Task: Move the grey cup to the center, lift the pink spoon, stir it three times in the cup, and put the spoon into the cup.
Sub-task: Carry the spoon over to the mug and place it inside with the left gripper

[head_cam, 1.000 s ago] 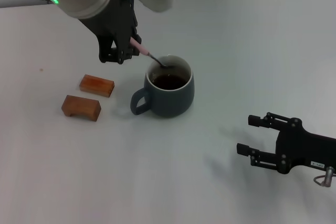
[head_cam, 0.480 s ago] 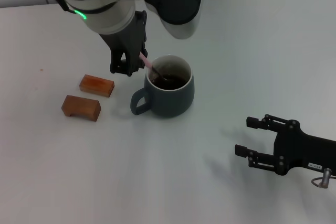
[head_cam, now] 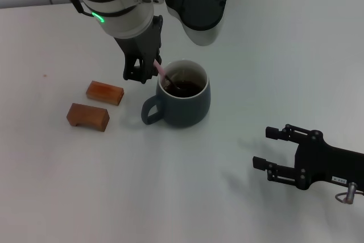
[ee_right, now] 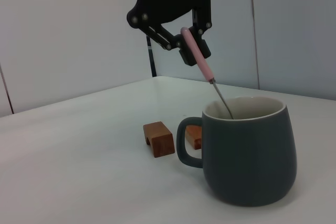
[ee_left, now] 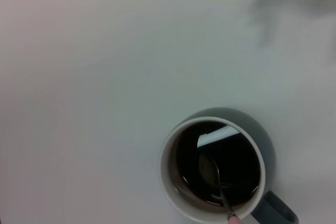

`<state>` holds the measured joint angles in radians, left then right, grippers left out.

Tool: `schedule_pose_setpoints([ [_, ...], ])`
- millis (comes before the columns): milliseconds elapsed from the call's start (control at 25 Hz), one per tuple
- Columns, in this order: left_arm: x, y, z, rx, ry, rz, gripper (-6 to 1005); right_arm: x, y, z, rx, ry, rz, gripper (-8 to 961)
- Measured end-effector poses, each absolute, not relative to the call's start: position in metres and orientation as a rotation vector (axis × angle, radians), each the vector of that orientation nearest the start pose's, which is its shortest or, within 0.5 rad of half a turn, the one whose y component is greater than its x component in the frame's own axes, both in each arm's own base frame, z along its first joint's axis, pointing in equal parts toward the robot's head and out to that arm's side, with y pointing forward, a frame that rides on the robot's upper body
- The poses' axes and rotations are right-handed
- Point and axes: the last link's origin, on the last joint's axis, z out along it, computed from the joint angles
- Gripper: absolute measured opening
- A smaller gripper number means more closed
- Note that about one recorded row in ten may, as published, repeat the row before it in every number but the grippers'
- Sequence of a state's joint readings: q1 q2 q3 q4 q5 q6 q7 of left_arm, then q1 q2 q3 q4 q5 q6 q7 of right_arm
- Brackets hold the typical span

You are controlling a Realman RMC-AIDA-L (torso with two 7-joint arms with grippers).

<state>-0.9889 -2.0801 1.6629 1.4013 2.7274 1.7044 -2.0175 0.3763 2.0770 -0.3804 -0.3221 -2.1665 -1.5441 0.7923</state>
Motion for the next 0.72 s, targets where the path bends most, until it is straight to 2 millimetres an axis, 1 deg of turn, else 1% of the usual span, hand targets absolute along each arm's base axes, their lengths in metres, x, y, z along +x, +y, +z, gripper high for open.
schedule_pose_setpoints([
  [440,-0.048,0.357,-0.025,-2.738,0.612,1.047,131,0.33,0.247,-0.04,-2.599,0.49,0.714,752],
  [720,-0.04,0.352,-0.03,-2.775,0.651,0.975,131,0.33,0.247,-0.04,-2.6,0.489,0.714,752],
])
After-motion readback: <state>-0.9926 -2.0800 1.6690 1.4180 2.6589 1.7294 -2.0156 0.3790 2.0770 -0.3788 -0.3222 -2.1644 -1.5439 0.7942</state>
